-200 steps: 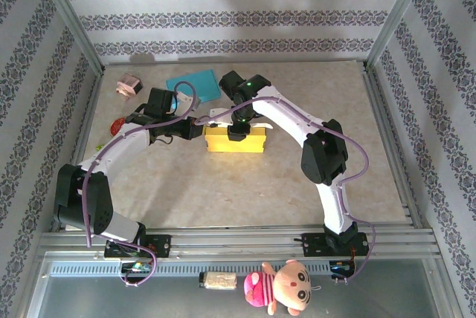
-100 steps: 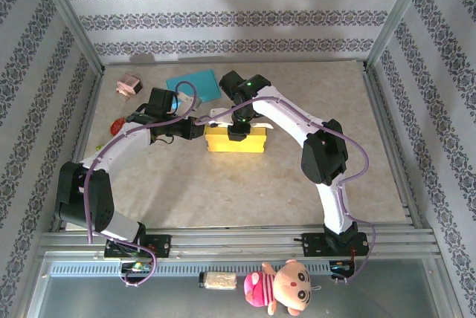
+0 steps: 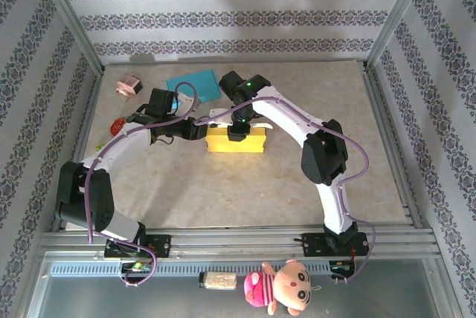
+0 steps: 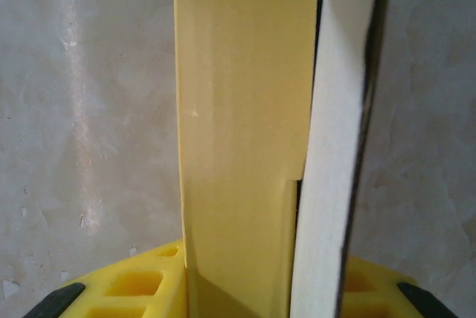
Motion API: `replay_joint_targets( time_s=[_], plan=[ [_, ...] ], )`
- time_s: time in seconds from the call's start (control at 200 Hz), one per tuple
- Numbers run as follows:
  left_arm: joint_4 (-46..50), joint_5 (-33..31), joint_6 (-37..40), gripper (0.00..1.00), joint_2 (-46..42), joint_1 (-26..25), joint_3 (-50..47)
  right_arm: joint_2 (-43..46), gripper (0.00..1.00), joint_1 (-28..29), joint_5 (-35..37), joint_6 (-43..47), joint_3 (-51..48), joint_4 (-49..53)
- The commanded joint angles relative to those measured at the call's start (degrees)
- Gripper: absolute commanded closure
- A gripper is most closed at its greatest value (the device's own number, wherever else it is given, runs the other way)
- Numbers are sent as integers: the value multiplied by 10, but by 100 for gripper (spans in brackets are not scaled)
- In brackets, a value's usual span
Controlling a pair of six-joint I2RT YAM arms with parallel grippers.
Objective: Fold the paper box
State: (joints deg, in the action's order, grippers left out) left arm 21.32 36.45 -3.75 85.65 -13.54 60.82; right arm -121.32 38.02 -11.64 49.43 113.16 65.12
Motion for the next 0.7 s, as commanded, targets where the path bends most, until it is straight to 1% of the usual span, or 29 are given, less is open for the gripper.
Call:
replay_joint_targets(
  time_s=[0.0,0.155,0.265,0.5,0.58,0.695],
  plan=[
    [-19,16,4,56,9,-7,25,-7,68,0,-18,4,-3,10],
    [12,0,31,56,18,-7,44,-8,68,0,-21,3,1,11],
    [31,-5,49,60,17,-7,52,-9,68,0,-21,3,2,12],
    [15,5,58,60,12,-7,53,-13,68,0,-22,2,7,17],
    [20,3,65,64,18,-8,56,-13,68,0,-21,2,6,18],
    [18,5,66,73,22,-8,56,-13,68,0,-22,2,5,19]
  ],
)
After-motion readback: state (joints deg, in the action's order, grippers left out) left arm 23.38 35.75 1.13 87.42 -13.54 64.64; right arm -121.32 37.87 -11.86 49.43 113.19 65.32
